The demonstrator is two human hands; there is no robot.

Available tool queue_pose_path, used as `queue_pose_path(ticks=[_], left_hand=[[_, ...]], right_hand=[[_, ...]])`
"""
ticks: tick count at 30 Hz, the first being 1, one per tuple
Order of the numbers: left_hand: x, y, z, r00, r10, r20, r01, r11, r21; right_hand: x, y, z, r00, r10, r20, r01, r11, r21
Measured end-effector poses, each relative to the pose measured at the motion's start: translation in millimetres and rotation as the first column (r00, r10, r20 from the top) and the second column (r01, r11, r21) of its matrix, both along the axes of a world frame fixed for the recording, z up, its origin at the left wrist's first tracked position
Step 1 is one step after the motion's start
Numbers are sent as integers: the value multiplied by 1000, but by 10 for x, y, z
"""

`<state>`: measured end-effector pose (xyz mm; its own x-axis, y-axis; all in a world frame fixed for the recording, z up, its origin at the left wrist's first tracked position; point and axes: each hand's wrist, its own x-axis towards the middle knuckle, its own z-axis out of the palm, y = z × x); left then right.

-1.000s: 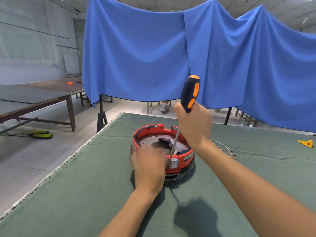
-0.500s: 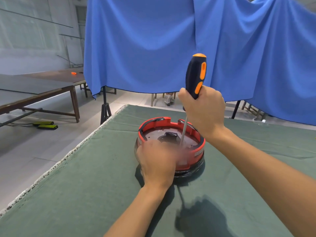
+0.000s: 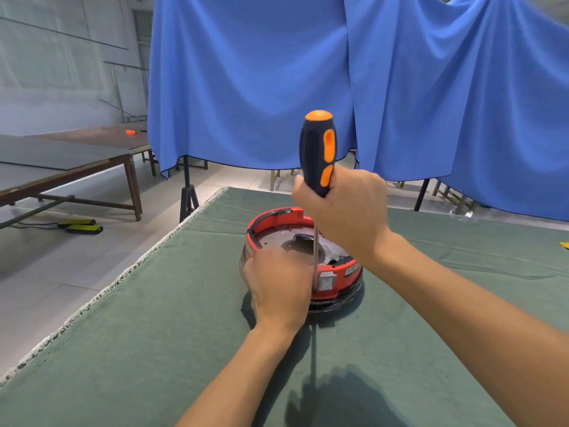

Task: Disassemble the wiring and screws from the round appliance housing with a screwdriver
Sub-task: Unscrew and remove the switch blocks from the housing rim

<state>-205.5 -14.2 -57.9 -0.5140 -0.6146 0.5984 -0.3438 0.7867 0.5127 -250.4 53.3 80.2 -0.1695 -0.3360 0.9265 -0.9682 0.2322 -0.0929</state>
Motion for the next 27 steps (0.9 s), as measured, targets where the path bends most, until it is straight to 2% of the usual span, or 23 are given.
queue_pose_path(ticks=[7,12,16,19,22,27], left_hand=[[-15,-11,-21,998,6,-58,-6,1000,1],[-16,-17,2,996,19,-91,-22,999,-30],[-26,-29,-2,994,24,-102,-29,998,-47],[-23,-31,-20,996,7,-83,-13,998,-63],[-35,-35,-31,997,-2,-73,0,1000,-25],[-45,-37,-32,998,-16,-67,16,1000,-6]], right_hand=[[-178,-218,62,989,-81,121,67,991,112],[-255,-408,88,983,-124,138,87,966,244],[-269,-440,82,981,-104,162,57,962,268],[-268,-326,97,968,-110,225,63,977,206],[-277,-156,135,954,-61,293,49,998,48],[-215,16,292,970,38,241,-12,994,-109]])
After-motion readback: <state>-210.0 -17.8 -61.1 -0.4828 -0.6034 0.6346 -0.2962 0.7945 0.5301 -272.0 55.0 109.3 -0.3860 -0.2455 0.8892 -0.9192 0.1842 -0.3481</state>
